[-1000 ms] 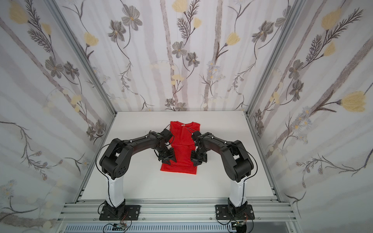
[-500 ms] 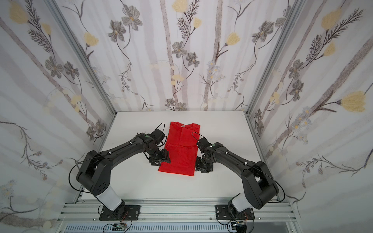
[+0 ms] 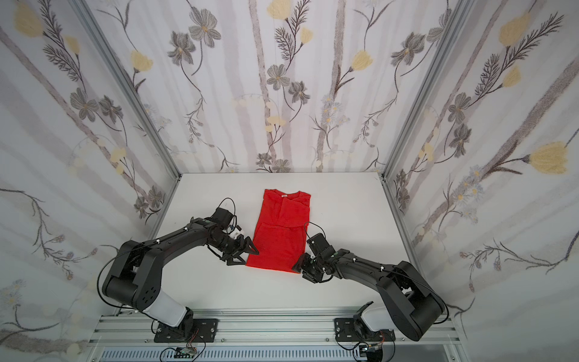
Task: Fold and stack t-shirts
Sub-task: Fold the T-shirt.
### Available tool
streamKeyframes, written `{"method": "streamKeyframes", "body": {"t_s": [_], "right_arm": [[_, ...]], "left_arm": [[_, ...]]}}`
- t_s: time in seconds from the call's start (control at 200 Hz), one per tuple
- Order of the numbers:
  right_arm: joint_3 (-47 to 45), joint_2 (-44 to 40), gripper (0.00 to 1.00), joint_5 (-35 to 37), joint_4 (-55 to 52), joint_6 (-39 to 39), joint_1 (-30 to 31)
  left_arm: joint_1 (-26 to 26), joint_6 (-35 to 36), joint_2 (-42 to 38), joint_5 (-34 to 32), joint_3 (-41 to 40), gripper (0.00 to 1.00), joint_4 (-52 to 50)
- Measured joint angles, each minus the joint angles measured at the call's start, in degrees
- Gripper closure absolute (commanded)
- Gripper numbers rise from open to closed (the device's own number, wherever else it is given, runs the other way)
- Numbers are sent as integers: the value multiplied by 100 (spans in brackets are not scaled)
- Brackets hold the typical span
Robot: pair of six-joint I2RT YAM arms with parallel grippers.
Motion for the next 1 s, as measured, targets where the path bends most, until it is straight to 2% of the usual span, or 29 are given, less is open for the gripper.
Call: {"method": "streamKeyframes", "body": {"t_s": [0.25,0.479,0.669,0.834,0.999], "right_arm": [[-127,13,57,164,376,341,122],[-214,44,62,258,483,409,120],[-46,382,73,264,669,378,114],[4,481,89,269,660,310,92],[17,498,99,267,612,249,72]], "left_arm": [[177,101,284,87,-223,33,46],[192,199,374,90,-227,37,37],[190,306,586,-203,-131,44,-103],[179,450,730,-466,20,47,-264],[160,503,883,-529,151,48,-417]]}}
